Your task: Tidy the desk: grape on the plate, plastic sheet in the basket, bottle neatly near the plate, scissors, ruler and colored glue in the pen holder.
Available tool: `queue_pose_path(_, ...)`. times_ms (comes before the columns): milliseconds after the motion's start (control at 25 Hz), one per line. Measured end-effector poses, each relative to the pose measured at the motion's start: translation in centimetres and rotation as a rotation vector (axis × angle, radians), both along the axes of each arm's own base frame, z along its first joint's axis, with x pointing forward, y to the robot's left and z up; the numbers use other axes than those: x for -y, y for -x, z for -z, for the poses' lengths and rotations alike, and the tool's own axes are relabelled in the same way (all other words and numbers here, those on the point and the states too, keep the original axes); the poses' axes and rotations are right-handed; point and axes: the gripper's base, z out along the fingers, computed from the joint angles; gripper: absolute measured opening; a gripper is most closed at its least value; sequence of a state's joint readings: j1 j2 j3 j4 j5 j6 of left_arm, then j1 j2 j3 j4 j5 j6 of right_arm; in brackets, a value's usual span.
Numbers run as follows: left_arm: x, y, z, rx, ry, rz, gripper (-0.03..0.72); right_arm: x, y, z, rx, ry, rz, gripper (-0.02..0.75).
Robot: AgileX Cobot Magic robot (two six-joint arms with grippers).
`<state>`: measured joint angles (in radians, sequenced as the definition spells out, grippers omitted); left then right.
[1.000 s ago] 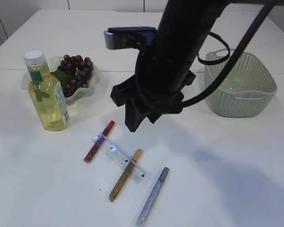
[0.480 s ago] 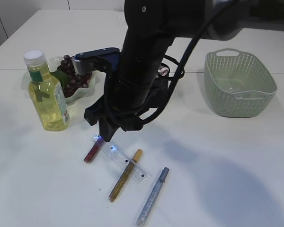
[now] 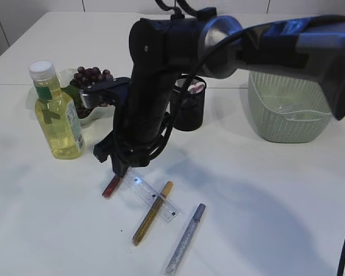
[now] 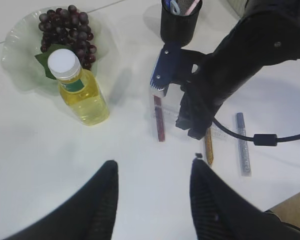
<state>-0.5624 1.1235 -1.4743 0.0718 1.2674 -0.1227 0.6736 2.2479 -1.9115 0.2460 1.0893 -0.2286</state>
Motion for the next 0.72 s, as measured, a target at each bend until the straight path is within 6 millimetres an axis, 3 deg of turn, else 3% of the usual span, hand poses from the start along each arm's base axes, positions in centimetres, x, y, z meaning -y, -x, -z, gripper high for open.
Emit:
queue_pose_path(280,-0.1,0.1,-0.1,0.004,0.002,0.0,0.349,-0.6,-1.5,2.6,0.029,0.053,-0.015,0.407)
queue_pose_path(720,-0.1,0.2,-0.1,0.004,0.004,-0.001,0.349,-0.9,-2.0,3.6,0.02,0.056,0.013,0.415)
